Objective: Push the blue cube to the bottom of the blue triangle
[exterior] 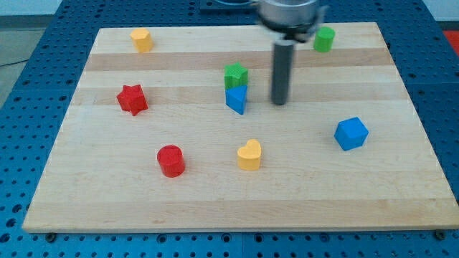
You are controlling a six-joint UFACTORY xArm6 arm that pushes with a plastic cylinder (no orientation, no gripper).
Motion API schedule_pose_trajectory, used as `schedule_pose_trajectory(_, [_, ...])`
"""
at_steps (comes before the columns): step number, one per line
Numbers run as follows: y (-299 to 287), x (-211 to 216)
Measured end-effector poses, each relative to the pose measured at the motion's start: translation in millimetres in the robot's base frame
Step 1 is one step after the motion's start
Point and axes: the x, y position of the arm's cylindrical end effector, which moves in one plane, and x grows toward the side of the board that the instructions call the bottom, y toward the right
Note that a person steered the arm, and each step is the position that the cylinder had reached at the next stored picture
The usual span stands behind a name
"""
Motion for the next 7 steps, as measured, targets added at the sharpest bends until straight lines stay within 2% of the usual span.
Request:
schedule_pose_trajectory(1, [91, -4])
schedule_pose_trajectory(2, [152, 31])
schedule_pose_trajectory(3, [147, 91])
schedule_pose_trajectory(4, [68, 92])
schedule_pose_trajectory(5, [-2, 66])
schedule_pose_trajectory(6, [30, 65])
schedule_pose_trajectory(7, [62, 95])
